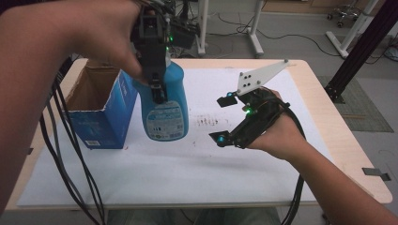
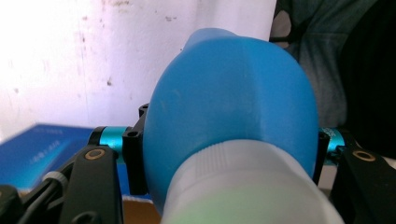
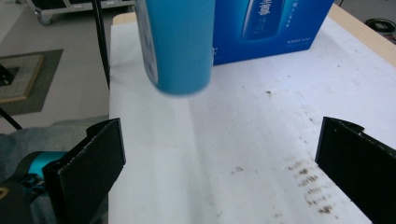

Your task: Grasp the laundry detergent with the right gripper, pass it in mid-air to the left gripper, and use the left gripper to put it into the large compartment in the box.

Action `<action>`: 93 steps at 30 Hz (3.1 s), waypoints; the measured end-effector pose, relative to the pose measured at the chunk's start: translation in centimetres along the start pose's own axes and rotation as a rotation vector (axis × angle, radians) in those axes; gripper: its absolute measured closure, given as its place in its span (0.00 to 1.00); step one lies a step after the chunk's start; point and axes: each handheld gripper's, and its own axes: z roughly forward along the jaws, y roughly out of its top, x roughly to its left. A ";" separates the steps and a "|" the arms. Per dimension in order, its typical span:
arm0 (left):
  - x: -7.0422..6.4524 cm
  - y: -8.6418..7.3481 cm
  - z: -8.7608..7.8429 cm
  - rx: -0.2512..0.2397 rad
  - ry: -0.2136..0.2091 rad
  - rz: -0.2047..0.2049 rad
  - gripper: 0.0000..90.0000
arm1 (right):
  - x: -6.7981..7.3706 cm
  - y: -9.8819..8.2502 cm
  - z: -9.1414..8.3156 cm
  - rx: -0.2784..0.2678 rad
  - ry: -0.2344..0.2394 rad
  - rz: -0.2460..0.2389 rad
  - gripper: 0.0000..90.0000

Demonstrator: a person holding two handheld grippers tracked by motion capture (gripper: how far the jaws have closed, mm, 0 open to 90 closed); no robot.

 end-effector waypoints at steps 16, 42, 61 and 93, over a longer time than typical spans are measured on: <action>3.1 -9.1 -6.9 -0.132 0.013 -0.793 0.42 | 1.3 0.3 -0.9 0.103 -0.065 -0.120 0.01; 8.1 -15.1 -3.7 -0.029 0.053 -0.992 0.42 | 1.1 -0.3 -0.4 0.117 -0.074 -0.102 0.01; 11.0 -15.0 5.5 0.074 0.065 -0.608 0.42 | 0.8 -0.7 -0.5 0.130 -0.083 -0.078 0.01; 12.1 -15.3 11.2 0.045 0.074 -0.453 0.30 | 1.1 -0.5 0.2 0.152 -0.082 -0.072 0.01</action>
